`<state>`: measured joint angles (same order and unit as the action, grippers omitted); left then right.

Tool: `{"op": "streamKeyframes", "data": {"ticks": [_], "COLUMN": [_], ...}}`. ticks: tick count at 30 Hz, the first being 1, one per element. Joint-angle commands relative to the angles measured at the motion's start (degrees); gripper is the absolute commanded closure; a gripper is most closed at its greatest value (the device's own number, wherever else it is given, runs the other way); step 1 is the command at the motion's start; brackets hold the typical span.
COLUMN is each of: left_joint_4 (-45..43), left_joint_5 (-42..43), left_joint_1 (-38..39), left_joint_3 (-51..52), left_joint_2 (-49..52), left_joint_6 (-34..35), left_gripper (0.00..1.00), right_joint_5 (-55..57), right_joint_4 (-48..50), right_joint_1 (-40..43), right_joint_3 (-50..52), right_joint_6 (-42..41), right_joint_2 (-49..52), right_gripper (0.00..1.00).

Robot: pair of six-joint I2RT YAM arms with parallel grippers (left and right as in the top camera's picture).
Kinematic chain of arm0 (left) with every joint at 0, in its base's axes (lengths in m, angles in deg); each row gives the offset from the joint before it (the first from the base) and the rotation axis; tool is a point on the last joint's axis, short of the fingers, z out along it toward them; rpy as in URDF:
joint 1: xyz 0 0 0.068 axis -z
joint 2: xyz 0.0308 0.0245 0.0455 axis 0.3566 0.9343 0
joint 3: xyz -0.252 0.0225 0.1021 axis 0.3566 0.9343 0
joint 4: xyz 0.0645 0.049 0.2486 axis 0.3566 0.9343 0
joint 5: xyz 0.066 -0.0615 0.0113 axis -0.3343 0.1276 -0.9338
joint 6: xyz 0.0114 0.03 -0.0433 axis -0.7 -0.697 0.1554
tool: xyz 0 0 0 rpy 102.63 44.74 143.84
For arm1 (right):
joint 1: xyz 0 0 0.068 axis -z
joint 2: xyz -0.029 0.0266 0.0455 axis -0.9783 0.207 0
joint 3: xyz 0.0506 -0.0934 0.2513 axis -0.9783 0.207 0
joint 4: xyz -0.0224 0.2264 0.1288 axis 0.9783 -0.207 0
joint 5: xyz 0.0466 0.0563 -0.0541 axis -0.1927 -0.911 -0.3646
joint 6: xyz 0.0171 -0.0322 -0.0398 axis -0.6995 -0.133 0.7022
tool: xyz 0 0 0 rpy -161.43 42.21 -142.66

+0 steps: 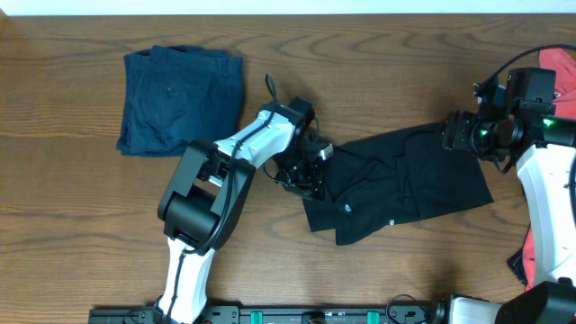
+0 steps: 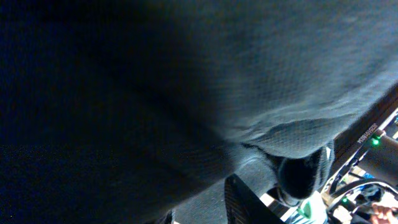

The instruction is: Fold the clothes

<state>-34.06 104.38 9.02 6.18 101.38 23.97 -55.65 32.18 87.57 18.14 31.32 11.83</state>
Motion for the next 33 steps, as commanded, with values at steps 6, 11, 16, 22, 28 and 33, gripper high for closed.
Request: {"op": "streamKeyframes", "data": {"ticks": [6,11,16,22,28,33], "left_joint_4": [6.47,5.53,1.33,2.29,4.44,4.33], "left_joint_5": [-0.26,-0.22,2.1,8.81,9.27,8.26], "left_joint_1": [-6.97,-11.23,-12.57,-14.14,-19.52,-25.0], "left_joint_3": [0.22,2.08,7.65,9.53,9.53,9.55], "left_joint_2": [-0.81,-0.92,-0.92,-1.73,-7.21,-11.45], "left_joint_6": [-1.66,-1.62,-1.64,-5.44,-7.91,-7.89], "left_gripper": [0.23,0.05,0.05,0.05,0.02,0.02], "right_joint_5": [-0.44,-0.44,-0.44,-0.42,-0.39,-0.24], "right_joint_4": [-0.35,-0.37,-0.35,-0.24,0.0,0.07], "right_joint_1": [0.22,0.22,0.22,0.22,0.22,0.22], "right_joint_3": [-0.52,-0.52,-0.52,-0.52,-0.52,-0.52], "right_joint_6": [0.92,0.92,0.92,1.6,1.97,1.97], "right_joint_2": [-0.11,-0.11,-0.11,-0.11,-0.11,-0.11], "right_gripper": [0.36,0.36,0.35,0.35,0.35,0.33]}}
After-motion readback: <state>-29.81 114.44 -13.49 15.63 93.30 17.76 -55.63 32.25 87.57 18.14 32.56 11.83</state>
